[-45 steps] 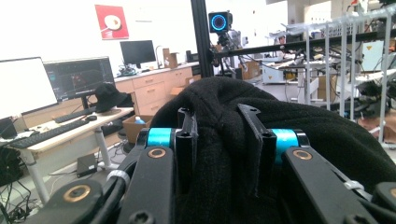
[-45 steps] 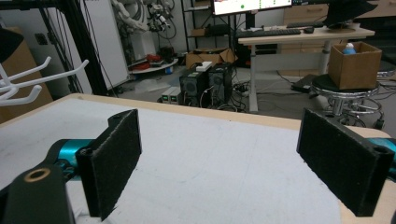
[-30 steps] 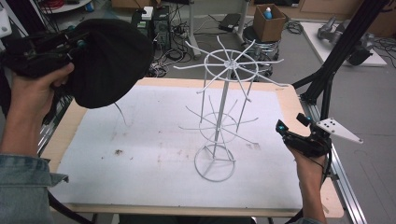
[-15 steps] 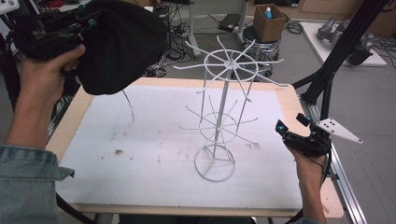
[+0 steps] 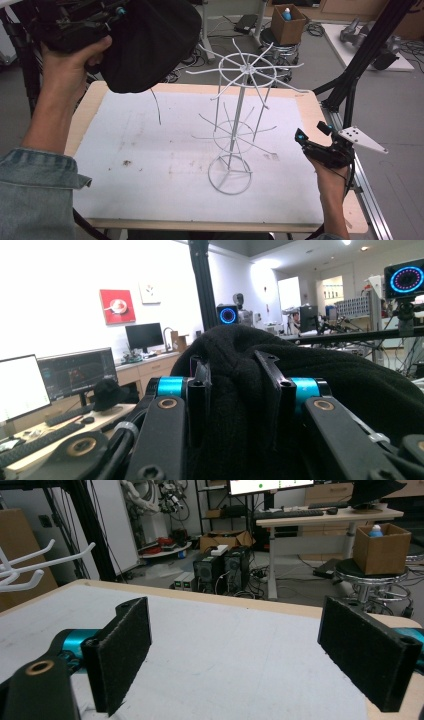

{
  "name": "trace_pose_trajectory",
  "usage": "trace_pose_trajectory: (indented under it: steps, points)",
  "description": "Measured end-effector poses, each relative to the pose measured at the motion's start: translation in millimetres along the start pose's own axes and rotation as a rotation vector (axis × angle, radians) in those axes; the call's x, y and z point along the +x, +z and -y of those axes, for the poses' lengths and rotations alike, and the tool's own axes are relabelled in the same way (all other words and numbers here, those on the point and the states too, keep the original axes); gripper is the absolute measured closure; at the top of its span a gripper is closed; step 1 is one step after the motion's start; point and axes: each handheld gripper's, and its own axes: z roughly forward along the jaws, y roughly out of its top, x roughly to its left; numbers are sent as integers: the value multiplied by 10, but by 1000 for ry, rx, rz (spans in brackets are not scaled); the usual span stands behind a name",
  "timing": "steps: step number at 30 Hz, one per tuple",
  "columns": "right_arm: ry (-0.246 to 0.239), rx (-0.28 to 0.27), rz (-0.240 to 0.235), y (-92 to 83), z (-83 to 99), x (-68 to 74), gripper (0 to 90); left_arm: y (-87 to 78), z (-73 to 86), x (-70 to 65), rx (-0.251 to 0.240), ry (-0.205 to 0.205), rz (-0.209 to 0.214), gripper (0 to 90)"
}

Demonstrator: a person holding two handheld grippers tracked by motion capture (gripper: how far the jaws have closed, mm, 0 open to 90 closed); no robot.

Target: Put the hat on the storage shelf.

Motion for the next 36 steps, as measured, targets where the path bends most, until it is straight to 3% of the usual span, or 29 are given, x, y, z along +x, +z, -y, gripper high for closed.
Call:
trace_pose_trajectory:
  steps: [10,21,36]
  points:
    - [-2,2,2,1,1,3,131,133,1,-125,11,19,35,695]
    - [-7,6,0,14,11,3,131,225,78,-188,87,40,67,691]
    - [-7,11,1,18,11,17,131,160,289,-160,157,11,72,684]
